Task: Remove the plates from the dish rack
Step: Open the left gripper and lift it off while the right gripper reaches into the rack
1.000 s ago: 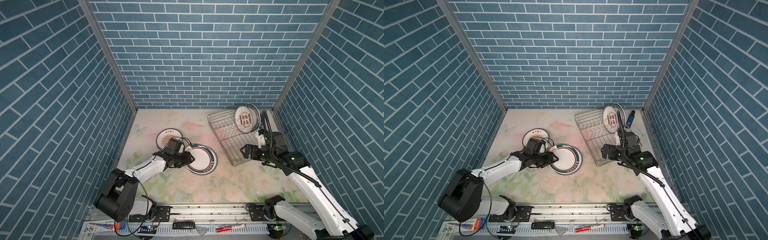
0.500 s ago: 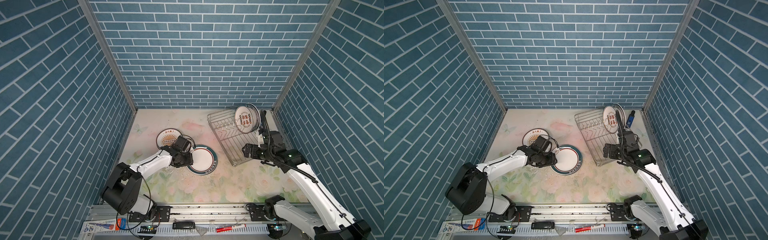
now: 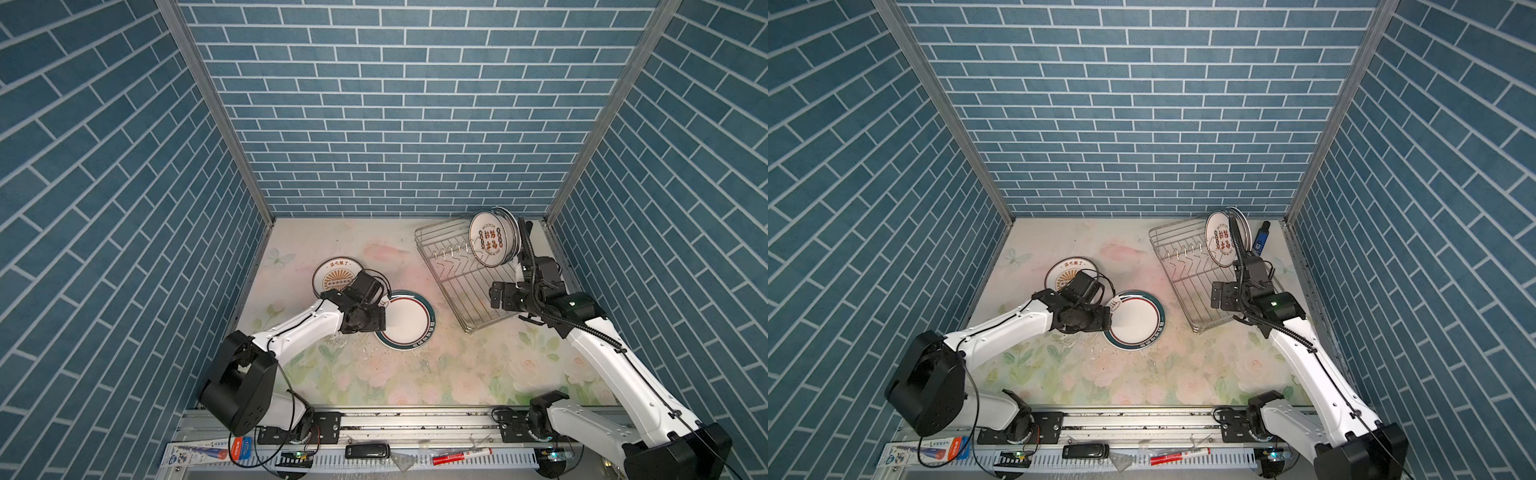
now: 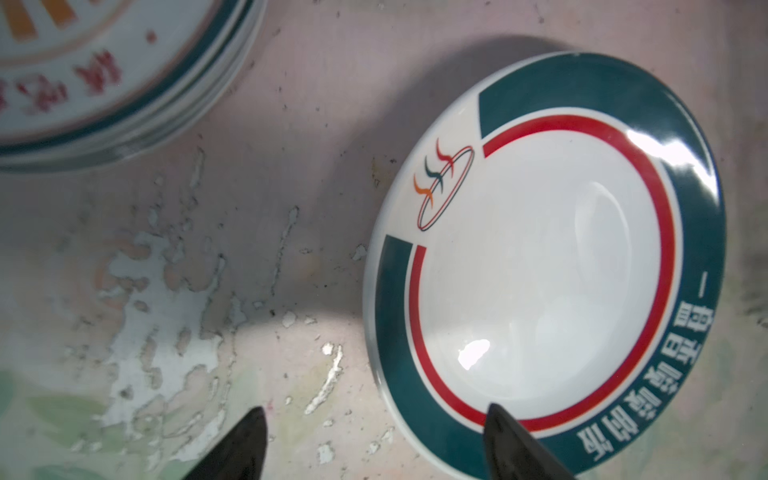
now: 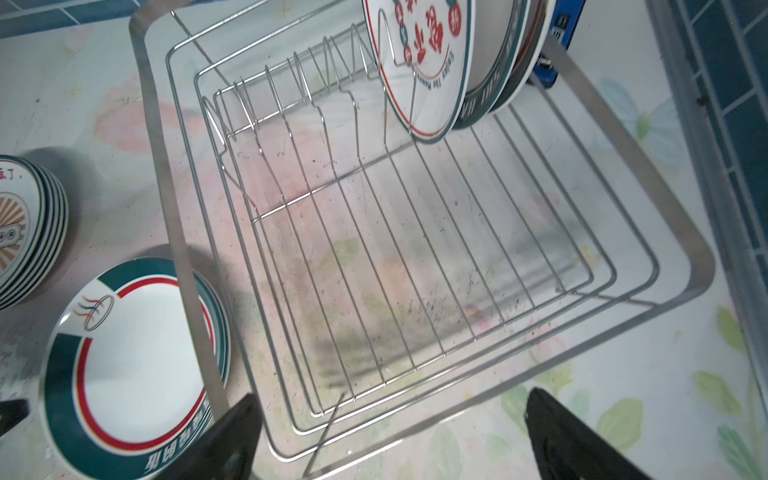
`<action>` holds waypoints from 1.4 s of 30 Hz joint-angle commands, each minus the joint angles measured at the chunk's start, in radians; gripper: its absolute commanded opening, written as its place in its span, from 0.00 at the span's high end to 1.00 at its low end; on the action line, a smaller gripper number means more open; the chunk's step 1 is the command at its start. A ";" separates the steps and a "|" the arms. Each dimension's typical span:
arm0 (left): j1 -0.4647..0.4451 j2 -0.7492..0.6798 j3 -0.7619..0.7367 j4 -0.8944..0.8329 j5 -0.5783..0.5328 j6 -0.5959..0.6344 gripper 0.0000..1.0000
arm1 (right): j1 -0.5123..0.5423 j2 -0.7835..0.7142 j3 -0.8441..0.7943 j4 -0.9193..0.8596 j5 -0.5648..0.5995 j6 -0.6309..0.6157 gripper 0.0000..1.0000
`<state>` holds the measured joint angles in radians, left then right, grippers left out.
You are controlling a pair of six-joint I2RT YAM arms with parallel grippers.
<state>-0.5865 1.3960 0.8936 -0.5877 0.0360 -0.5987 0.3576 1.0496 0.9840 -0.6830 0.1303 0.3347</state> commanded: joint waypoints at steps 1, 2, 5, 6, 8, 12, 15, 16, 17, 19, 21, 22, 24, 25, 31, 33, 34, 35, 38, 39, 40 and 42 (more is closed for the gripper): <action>0.007 -0.035 0.059 -0.058 -0.069 0.056 0.01 | -0.014 0.048 0.083 0.145 0.063 -0.130 0.01; 0.010 -0.033 0.071 -0.065 -0.075 0.062 0.01 | -0.018 0.070 0.097 0.165 0.063 -0.147 0.01; 0.019 -0.036 0.093 -0.071 -0.080 0.082 0.01 | -0.027 0.154 0.155 0.214 0.072 -0.189 0.01; 0.022 -0.041 0.100 -0.075 -0.083 0.090 0.01 | -0.032 0.185 0.170 0.237 0.087 -0.196 0.01; 0.022 -0.057 0.107 -0.075 -0.096 0.104 0.01 | -0.044 0.249 0.220 0.246 0.106 -0.189 0.01; 0.024 -0.111 0.104 -0.056 -0.139 0.126 0.01 | -0.055 0.395 0.349 0.227 0.138 -0.196 0.02; 0.024 -0.161 0.083 -0.021 -0.161 0.131 0.01 | -0.066 0.478 0.403 0.239 0.151 -0.202 0.04; 0.023 -0.177 0.076 -0.013 -0.169 0.128 0.01 | -0.075 0.503 0.421 0.237 0.152 -0.192 0.05; 0.024 -0.191 0.074 -0.011 -0.173 0.127 0.01 | -0.084 0.523 0.436 0.237 0.140 -0.185 0.06; 0.025 -0.221 0.061 -0.004 -0.182 0.125 0.01 | -0.096 0.565 0.461 0.246 0.109 -0.187 0.09; 0.025 -0.248 0.048 0.005 -0.188 0.124 0.01 | -0.101 0.598 0.486 0.246 0.104 -0.194 0.11; 0.025 -0.263 0.039 0.011 -0.192 0.120 0.01 | -0.103 0.613 0.498 0.246 0.103 -0.201 0.12; 0.025 -0.284 0.023 0.023 -0.201 0.113 0.01 | -0.106 0.634 0.516 0.249 0.106 -0.207 0.13; 0.025 -0.292 0.015 0.031 -0.203 0.108 0.01 | -0.110 0.644 0.523 0.250 0.100 -0.207 0.14; 0.024 -0.281 0.031 0.018 -0.185 0.105 0.01 | -0.117 0.703 0.557 0.263 0.063 -0.228 0.28; 0.025 -0.274 0.044 0.000 -0.209 0.112 0.01 | -0.122 0.724 0.576 0.259 0.055 -0.241 0.32; 0.026 -0.272 0.047 -0.007 -0.225 0.118 0.01 | -0.124 0.733 0.581 0.260 0.052 -0.248 0.33; 0.026 -0.272 0.047 -0.009 -0.239 0.122 0.01 | -0.126 0.741 0.585 0.261 0.053 -0.253 0.34; 0.031 -0.282 0.031 0.009 -0.248 0.148 0.01 | -0.128 0.769 0.597 0.271 0.078 -0.279 0.40; 0.031 -0.287 0.023 0.020 -0.243 0.162 0.01 | -0.128 0.778 0.597 0.278 0.098 -0.289 0.43; 0.031 -0.291 0.017 0.025 -0.245 0.163 0.01 | -0.131 0.784 0.597 0.287 0.113 -0.299 0.45; 0.031 -0.302 0.004 0.041 -0.245 0.169 0.01 | -0.133 0.799 0.595 0.302 0.139 -0.321 0.47</action>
<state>-0.5632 1.1164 0.9146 -0.5606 -0.1879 -0.4591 0.2295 1.8240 1.5402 -0.4107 0.2291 0.0784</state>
